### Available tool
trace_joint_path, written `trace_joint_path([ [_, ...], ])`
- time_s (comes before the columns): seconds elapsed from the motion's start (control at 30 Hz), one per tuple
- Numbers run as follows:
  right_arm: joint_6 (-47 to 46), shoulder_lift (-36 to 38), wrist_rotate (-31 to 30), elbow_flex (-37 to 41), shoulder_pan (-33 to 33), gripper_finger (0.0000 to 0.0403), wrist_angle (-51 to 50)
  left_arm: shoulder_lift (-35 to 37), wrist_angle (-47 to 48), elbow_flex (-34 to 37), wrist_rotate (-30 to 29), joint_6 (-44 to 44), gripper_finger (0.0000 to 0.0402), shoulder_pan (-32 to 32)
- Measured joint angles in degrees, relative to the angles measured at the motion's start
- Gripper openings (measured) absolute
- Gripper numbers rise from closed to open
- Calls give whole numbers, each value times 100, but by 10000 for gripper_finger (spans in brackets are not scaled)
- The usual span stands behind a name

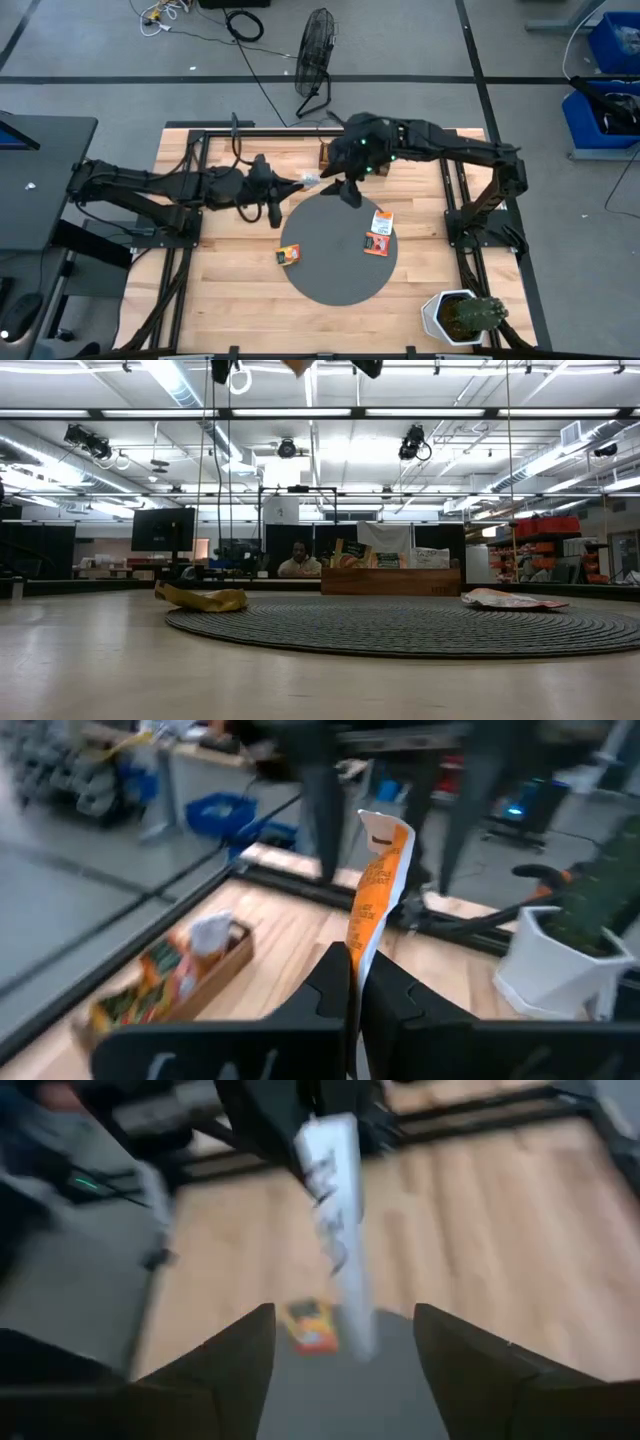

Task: Pick & Place Tea
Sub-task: Put the white tea bag into the right section of the wooden organizer

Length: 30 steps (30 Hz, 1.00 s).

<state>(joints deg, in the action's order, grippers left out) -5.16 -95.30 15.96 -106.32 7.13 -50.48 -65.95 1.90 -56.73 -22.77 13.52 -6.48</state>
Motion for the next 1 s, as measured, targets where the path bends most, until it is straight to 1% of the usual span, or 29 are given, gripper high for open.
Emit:
trace_joint_path([
  [0.07, -103, -17, 412, 0, 89, 246, 291, 2, -49, -2, 10, -166, 7, -83],
  [0.2, -412, -32, 1097, 0, 260, 247, 684, 0, -50, -2, -36, -189, 9, -165],
  [0.27, -523, -29, 1377, 0, 305, 246, 690, 0, -60, -2, -75, -187, 9, -166],
  [0.37, -541, -32, 1626, 0, 326, 239, 578, 0, -138, -2, -146, -181, 7, -141],
  [0.53, -598, -32, 1771, 0, 317, 215, 586, 0, -150, -2, -146, -173, 9, -76],
  [0.63, -594, -32, 1740, 0, 319, 198, 655, 0, -145, -2, -152, -76, 7, -25],
  [0.83, -284, -39, 1150, 0, 315, 171, 625, 0, -141, -2, -164, -68, 9, 33],
  [1.0, -139, -138, 1033, 2, 315, 156, 657, 0, -130, -2, -164, -68, 7, 33],
])
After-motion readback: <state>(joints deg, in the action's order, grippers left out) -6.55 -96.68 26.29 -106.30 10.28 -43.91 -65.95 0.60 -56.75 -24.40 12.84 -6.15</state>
